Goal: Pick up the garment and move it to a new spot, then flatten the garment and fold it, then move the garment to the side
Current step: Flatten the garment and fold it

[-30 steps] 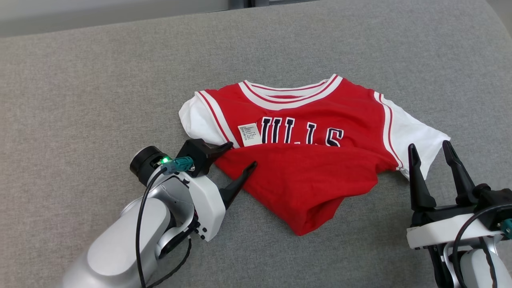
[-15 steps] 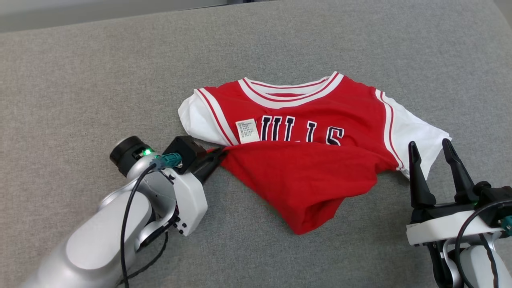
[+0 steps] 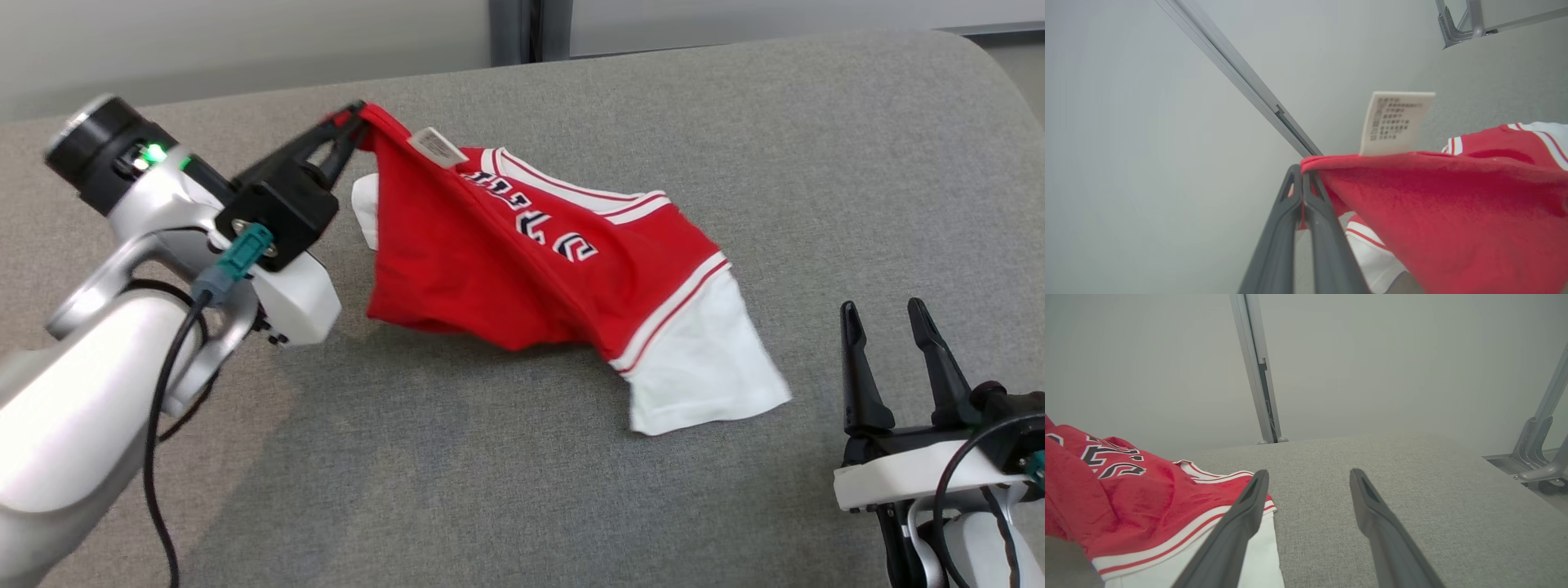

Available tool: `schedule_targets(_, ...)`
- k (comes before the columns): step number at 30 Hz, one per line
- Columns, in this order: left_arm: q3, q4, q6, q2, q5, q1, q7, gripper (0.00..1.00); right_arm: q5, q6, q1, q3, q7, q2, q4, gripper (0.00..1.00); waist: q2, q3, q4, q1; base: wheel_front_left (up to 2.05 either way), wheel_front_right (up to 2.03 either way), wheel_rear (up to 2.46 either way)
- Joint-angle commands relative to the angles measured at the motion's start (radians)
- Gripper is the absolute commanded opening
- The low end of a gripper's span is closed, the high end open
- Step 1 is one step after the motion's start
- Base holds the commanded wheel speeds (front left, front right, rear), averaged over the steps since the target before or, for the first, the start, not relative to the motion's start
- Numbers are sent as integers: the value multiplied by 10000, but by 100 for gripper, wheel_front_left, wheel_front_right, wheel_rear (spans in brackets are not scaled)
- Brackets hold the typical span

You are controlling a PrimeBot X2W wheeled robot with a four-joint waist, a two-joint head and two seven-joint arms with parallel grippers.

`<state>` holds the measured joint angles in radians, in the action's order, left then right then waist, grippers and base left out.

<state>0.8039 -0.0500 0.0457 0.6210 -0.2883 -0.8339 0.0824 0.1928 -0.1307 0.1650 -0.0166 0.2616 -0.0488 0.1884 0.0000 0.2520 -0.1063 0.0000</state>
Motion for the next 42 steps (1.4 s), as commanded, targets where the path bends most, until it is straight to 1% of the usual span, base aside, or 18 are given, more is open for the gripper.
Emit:
schedule_targets(1, -165, 234, 205, 239, 180, -194, 18, 0, 96, -3, -92, -2, 64, -52, 52, 100, 0, -172, 30, 0, 0, 0, 0)
schedule_targets(2, -165, 234, 205, 239, 180, -194, 18, 0, 96, -3, -92, -2, 64, -52, 52, 100, 0, -172, 30, 0, 0, 0, 0)
schedule_targets(3, -253, 407, 318, 407, 281, -199, 2, 0, 124, -3, -116, -8, 64, -50, 58, 100, 0, -243, 40, 0, 0, 0, 0)
schedule_targets(6, -513, 907, 805, 866, 242, 310, 104, 0, 201, -3, -264, -76, 66, -52, 47, 100, 0, -390, 85, 0, 0, 0, 0)
schedule_targets(8, -768, 1189, 1349, 1126, 17, 959, 124, 0, 226, -3, -345, -105, 63, -49, 20, 100, 0, -435, 117, 0, 0, 0, 0)
schedule_targets(11, -1292, 1494, 2451, 1391, -537, 2334, -193, 0, 246, -3, -463, -194, 56, -50, -25, 100, 0, -423, 217, 0, 0, 0, 0)
schedule_targets(14, -1736, 1498, 3535, 1322, -1119, 3958, -900, 0, 145, -3, -529, -283, 55, -51, -47, 100, 0, -402, 378, 0, 0, 0, 0)
schedule_targets(16, -1897, 1341, 3988, 1071, -1506, 4925, -1471, 0, 35, -3, -564, -352, 56, -53, -74, 100, 0, -423, 535, 0, 0, 0, 0)
schedule_targets(18, -1980, 1057, 4262, 732, -1863, 5704, -2066, 0, -54, -3, -588, -366, 33, -48, -80, 100, 0, -484, 695, 0, 0, 0, 0)
schedule_targets(21, -2007, 510, 4397, 147, -2364, 6544, -2714, 0, -208, -3, -624, -416, -103, -51, -167, 100, 0, -633, 952, 0, 0, 0, 0)
schedule_targets(25, -2203, -186, 4440, -530, -2989, 7374, -3140, 0, -396, -3, -678, -438, -318, -53, -350, 100, 0, -810, 1208, 0, 0, 0, 0)
schedule_targets(31, -2599, -910, 4194, -1440, -3609, 8280, -3409, 0, -440, -3, -900, -472, -572, -54, -562, 100, 0, -1104, 1454, 0, 0, 0, 0)
schedule_targets(37, -2674, -1278, 3646, -2136, -3731, 8531, -3462, 0, -361, -3, -1152, -509, -762, -53, -701, 100, 0, -1347, 1604, 0, 0, 0, 0)
schedule_targets(38, -2706, -1296, 3549, -2242, -3785, 8517, -3465, 35, -351, -3, -1176, -516, -775, -54, -731, 100, 0, -1380, 1625, 0, 0, 0, 0)
schedule_targets(39, -2749, -1267, 3430, -2335, -3783, 8473, -3465, 96, -339, -3, -1197, -517, -810, -53, -766, 100, 0, -1397, 1638, 0, 0, 0, 0)
schedule_targets(40, -2797, -1201, 3345, -2365, -3638, 8370, -3466, 100, -330, -3, -1221, -517, -841, -53, -785, 100, 0, -1416, 1647, 0, 0, 0, 0)
schedule_targets(42, -2918, -1014, 3186, -2489, -3439, 8259, -3467, 100, -314, -3, -1232, -515, -853, -53, -843, 100, 0, -1429, 1670, 0, 0, 0, 0)
